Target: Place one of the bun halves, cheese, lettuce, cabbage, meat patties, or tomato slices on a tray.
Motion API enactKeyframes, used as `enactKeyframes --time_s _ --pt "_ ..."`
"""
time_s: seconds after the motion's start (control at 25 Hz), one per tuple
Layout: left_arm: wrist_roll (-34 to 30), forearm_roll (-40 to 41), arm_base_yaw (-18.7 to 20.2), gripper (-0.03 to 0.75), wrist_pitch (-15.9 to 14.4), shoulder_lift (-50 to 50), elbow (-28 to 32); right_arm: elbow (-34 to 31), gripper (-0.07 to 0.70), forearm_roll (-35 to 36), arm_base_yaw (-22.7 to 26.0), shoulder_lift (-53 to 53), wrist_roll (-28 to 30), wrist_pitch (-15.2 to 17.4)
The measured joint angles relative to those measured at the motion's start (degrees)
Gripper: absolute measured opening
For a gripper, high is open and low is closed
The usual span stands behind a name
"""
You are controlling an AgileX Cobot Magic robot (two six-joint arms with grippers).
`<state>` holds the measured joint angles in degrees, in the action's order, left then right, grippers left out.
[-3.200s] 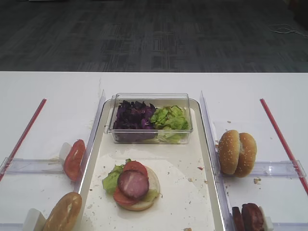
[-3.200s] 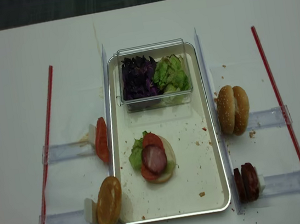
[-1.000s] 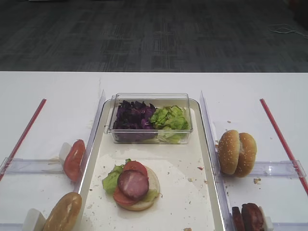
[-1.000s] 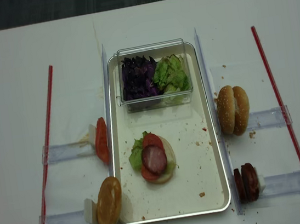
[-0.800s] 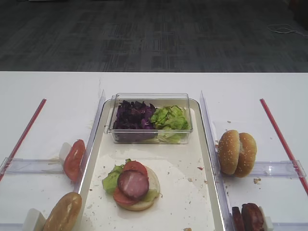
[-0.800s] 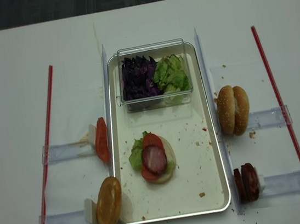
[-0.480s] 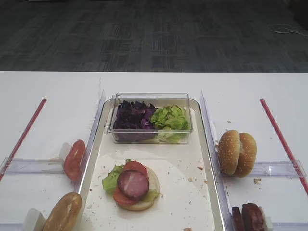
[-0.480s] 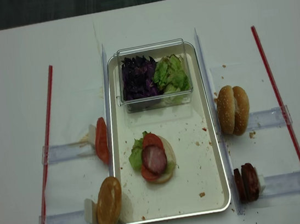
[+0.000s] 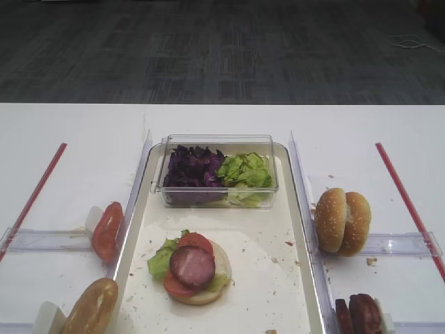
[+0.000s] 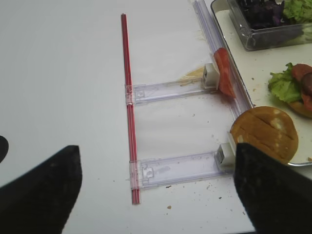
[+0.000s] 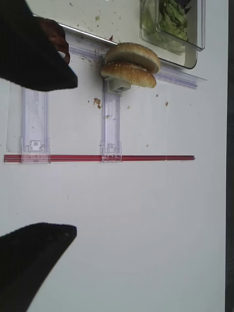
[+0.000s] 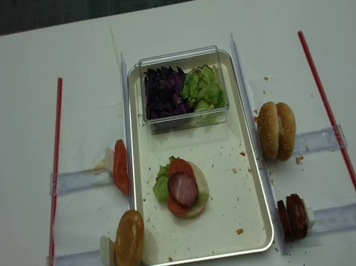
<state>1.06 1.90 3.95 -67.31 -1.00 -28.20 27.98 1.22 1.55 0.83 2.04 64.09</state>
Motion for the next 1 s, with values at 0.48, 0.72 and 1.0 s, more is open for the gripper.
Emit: enactKeyframes --time_s 0.48,0.72,1.0 --pt "0.0 0.0 0.0 0.616 0.0 0.0 0.0 0.0 0.59 0.0 0.0 0.0 0.0 0.0" --pt "0.0 0.0 0.0 0.616 0.0 0.0 0.0 0.0 0.59 0.0 0.0 0.0 0.0 0.0" --pt "0.0 0.0 0.0 0.616 0.0 0.0 0.0 0.0 0.59 0.0 0.0 0.0 0.0 0.0"
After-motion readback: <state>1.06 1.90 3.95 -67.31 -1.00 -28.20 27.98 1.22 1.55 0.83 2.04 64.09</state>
